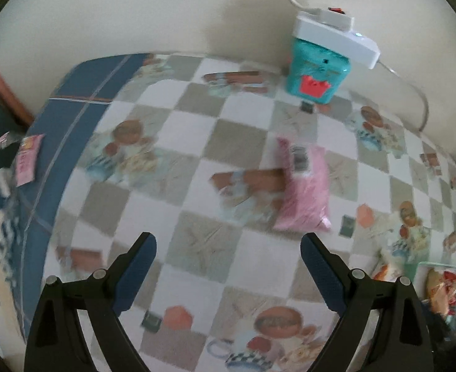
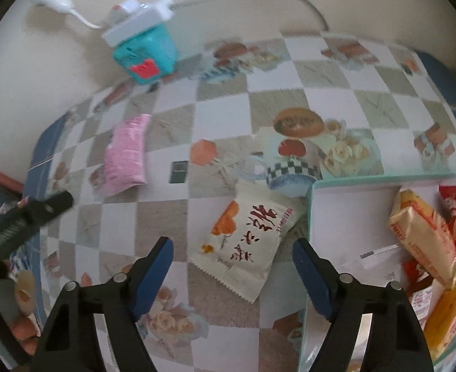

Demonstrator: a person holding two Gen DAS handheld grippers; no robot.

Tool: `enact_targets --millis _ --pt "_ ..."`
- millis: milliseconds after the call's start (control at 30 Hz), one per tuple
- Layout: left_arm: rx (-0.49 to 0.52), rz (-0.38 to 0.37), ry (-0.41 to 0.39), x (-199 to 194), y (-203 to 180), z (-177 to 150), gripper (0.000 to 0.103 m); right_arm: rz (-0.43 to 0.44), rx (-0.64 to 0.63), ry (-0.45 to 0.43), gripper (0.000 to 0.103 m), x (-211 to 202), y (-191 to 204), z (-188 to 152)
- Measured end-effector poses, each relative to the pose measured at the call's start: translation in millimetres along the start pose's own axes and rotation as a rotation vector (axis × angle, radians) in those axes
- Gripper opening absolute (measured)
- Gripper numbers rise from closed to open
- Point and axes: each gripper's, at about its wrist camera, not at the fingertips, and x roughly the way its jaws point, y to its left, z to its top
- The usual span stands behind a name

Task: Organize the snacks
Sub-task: 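Grasp the pink pack with the left gripper while the right gripper grasps the white rice-cracker pack, then carry the pink pack and white pack over the tray and open both grippers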

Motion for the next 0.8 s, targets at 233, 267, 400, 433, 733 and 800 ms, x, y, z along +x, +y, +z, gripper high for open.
enact_targets --millis 233,267,400,433,733,800 --pt "0.020 -0.091 -0.007 20 -19 29 0.094 -0.047 0.017 0.025 0.074 18 5 16" --pt "0.023 -0.099 -0.002 24 -23 32 0.094 -0.056 0.010 0.025 0.069 19 6 17" --pt "0.072 -0.077 -0.008 37 -43 41 0.094 -0.089 -0.044 0.025 0.053 25 13 22" --pt "0.086 -0.065 -0.006 40 -47 42 0.094 -0.093 -0.056 0.021 0.053 26 14 24" --pt "0.121 -0.090 0.019 55 -61 34 0.044 -0.148 -0.187 -0.004 0.054 27 27 14" --pt "0.133 -0.073 0.011 51 -62 32 0.039 -0.156 -0.203 -0.003 0.054 26 28 10"
